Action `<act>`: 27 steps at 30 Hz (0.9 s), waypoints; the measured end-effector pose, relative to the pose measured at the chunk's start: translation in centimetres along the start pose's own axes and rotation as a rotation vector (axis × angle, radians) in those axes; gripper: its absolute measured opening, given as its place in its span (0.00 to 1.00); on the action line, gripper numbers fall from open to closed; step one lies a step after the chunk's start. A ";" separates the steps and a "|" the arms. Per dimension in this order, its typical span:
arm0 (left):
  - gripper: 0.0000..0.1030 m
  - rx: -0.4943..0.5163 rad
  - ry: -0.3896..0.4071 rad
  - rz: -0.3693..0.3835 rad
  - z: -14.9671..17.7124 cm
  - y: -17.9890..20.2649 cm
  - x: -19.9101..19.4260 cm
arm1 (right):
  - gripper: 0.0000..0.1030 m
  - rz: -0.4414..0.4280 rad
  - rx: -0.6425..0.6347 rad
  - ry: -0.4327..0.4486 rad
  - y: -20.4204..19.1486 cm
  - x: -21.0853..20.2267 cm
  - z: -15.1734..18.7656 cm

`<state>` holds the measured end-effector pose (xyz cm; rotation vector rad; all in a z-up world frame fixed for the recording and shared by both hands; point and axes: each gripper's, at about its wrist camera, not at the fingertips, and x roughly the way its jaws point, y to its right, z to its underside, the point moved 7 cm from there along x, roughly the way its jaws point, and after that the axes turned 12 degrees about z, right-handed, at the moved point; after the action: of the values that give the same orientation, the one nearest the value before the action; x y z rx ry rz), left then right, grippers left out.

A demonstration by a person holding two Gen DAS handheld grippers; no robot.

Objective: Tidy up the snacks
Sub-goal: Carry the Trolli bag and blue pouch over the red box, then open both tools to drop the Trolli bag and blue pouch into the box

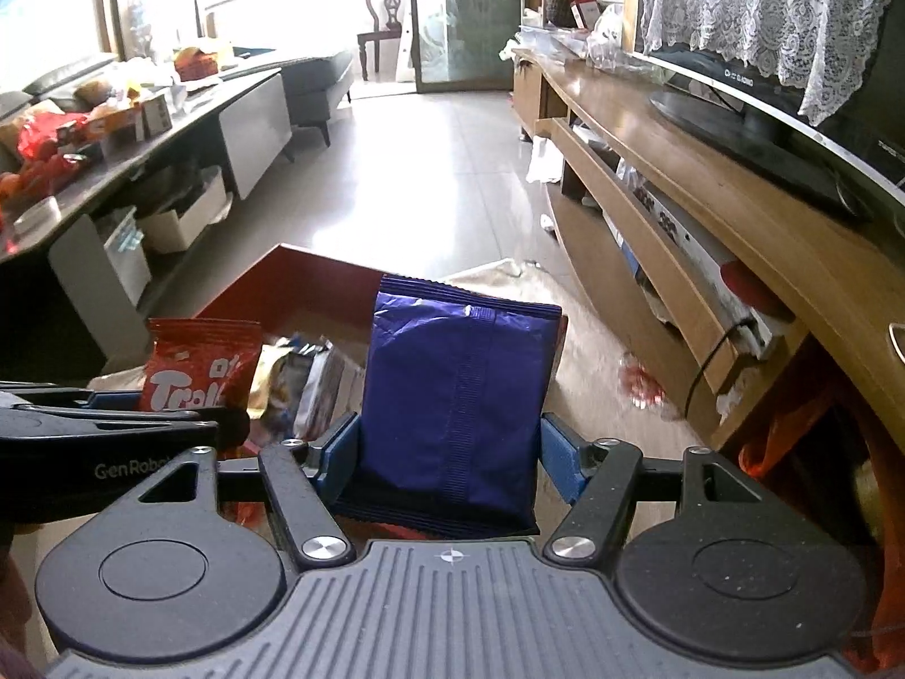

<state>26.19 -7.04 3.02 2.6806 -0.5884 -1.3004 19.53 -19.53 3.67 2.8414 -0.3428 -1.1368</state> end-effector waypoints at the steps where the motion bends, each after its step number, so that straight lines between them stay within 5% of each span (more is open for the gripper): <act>1: 0.47 -0.003 -0.001 -0.003 -0.3 -0.1 0.4 | 0.71 0.000 0.000 -0.003 -0.1 0.5 -0.3; 27: 0.49 0.027 -0.056 -0.106 -2.4 -3.1 8.1 | 0.72 -0.030 -0.011 -0.112 -2.8 9.0 -1.5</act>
<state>33.48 -7.46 -2.19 2.7392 -0.4794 -1.4080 27.37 -18.90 -1.65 2.7894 -0.2996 -1.3028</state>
